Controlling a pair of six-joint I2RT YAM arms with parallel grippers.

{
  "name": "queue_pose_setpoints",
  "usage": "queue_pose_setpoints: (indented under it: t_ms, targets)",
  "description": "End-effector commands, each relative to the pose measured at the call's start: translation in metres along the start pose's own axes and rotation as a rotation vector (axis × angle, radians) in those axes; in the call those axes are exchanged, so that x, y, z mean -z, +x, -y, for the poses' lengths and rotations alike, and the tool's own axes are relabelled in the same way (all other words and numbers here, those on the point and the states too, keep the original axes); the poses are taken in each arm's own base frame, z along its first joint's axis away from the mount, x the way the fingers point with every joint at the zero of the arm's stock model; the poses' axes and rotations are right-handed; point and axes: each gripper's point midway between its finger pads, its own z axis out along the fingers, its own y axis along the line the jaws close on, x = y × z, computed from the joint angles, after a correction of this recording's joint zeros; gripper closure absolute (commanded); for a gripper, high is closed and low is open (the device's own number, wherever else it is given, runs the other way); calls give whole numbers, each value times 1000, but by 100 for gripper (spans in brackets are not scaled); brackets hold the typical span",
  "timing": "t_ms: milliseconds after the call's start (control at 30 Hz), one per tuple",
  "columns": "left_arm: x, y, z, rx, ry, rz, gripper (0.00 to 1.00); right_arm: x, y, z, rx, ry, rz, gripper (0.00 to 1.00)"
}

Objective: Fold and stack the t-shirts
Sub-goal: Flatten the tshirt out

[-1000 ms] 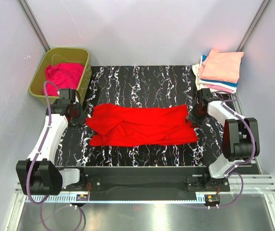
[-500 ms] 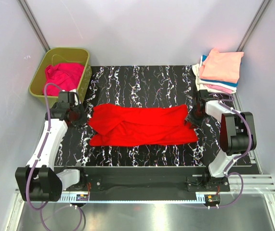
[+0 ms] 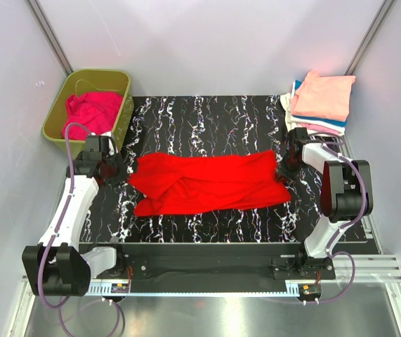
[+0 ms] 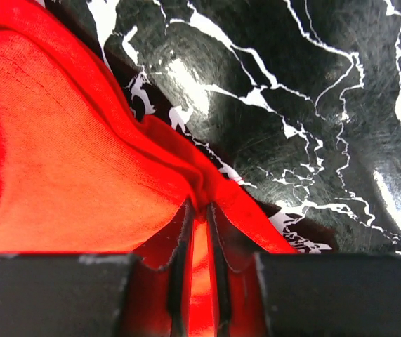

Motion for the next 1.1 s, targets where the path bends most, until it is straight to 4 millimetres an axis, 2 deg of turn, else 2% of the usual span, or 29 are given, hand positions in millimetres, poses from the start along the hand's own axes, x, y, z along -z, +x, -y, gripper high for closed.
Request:
queue_pose_setpoints:
  t_ms: [0, 200, 333, 400, 600, 733, 800, 1067]
  targets:
    - [3, -11, 5, -27, 28, 50, 100, 1, -16, -8, 17, -19, 37, 82]
    - [1, -9, 4, -29, 23, 46, 100, 5, -19, -5, 32, -6, 45, 67]
    - [1, -8, 3, -30, 22, 43, 100, 10, -25, -5, 39, -6, 56, 66]
    - [1, -8, 3, -33, 20, 44, 100, 13, -34, 2, 14, -7, 63, 66]
    - [-2, -6, 2, -31, 21, 37, 100, 14, -43, -4, 12, -25, 71, 67]
    - [-4, -3, 0, -33, 16, 32, 100, 10, -38, -7, 11, -44, 48, 69]
    - [-5, -1, -1, -33, 14, 26, 100, 12, -35, -11, 12, -73, 42, 67]
    - [-8, 0, -2, -34, 13, 28, 100, 10, -14, -6, 12, -112, 16, 62]
